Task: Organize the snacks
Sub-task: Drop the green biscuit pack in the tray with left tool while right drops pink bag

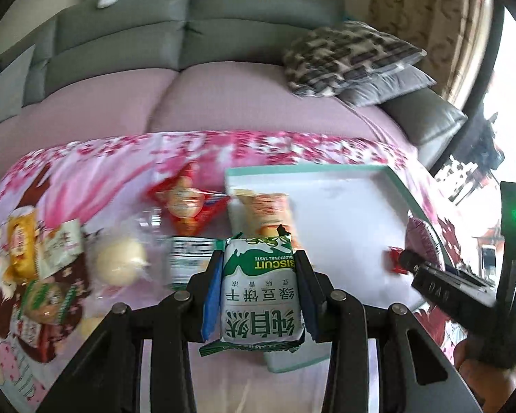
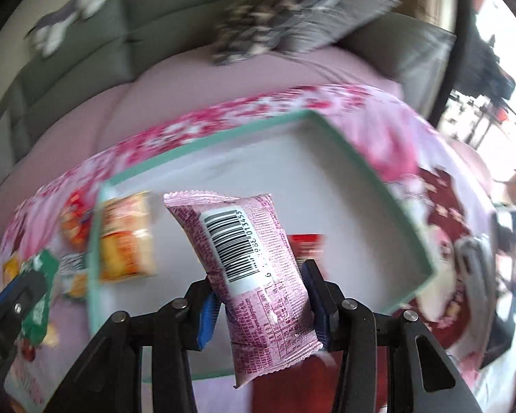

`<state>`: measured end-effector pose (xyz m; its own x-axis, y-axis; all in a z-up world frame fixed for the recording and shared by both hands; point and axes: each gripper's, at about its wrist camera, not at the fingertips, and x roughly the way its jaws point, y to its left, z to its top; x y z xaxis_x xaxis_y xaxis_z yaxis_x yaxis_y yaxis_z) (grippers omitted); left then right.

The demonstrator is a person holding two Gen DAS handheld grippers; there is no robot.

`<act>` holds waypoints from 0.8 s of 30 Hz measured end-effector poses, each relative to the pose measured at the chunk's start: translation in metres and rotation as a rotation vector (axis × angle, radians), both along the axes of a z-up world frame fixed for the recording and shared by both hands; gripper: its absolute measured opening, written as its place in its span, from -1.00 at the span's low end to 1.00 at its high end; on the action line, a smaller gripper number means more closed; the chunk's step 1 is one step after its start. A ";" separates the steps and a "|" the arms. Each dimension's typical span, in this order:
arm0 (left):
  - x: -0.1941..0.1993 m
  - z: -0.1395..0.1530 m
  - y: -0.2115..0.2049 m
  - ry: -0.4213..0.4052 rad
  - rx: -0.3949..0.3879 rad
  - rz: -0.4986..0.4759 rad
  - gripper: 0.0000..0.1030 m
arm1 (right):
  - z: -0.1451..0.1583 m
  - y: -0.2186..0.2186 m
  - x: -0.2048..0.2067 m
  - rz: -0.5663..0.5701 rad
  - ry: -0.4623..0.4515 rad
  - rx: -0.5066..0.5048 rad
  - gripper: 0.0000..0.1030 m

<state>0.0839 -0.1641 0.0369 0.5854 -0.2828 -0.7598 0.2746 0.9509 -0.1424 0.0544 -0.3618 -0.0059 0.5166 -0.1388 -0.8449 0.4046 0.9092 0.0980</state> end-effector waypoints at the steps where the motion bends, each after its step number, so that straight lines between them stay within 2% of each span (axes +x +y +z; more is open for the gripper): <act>1: 0.000 -0.001 -0.005 -0.001 0.002 -0.012 -0.20 | 0.000 -0.006 -0.003 -0.023 0.000 -0.006 -0.07; 7: -0.001 -0.016 -0.042 0.011 0.025 -0.083 -0.20 | 0.001 -0.043 -0.016 -0.143 0.005 -0.057 -0.07; 13: 0.002 -0.035 -0.065 0.049 0.042 -0.115 -0.20 | -0.003 -0.054 -0.013 -0.171 0.013 -0.088 -0.07; 16: 0.002 -0.034 -0.069 0.039 0.046 -0.115 -0.19 | -0.005 -0.054 -0.009 -0.168 0.017 -0.094 -0.05; 17: 0.001 -0.033 -0.069 0.034 0.048 -0.115 -0.14 | -0.006 -0.054 -0.008 -0.168 0.017 -0.093 -0.04; 20: 0.000 -0.027 -0.068 0.020 0.061 -0.113 0.45 | -0.006 -0.054 -0.008 -0.173 0.021 -0.098 -0.02; 21: 0.000 -0.025 -0.065 0.019 0.061 -0.108 0.45 | -0.007 -0.054 -0.008 -0.171 0.026 -0.099 0.03; 23: 0.001 -0.023 -0.062 0.030 0.061 -0.101 0.45 | -0.009 -0.053 -0.006 -0.165 0.036 -0.089 0.29; 24: 0.002 -0.022 -0.059 0.038 0.060 -0.093 0.45 | -0.010 -0.052 -0.006 -0.163 0.039 -0.078 0.30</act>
<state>0.0859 -0.2234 0.0149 0.5294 -0.2880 -0.7980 0.3575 0.9288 -0.0980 0.0484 -0.4139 -0.0155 0.4487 -0.2842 -0.8473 0.5495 0.8354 0.0108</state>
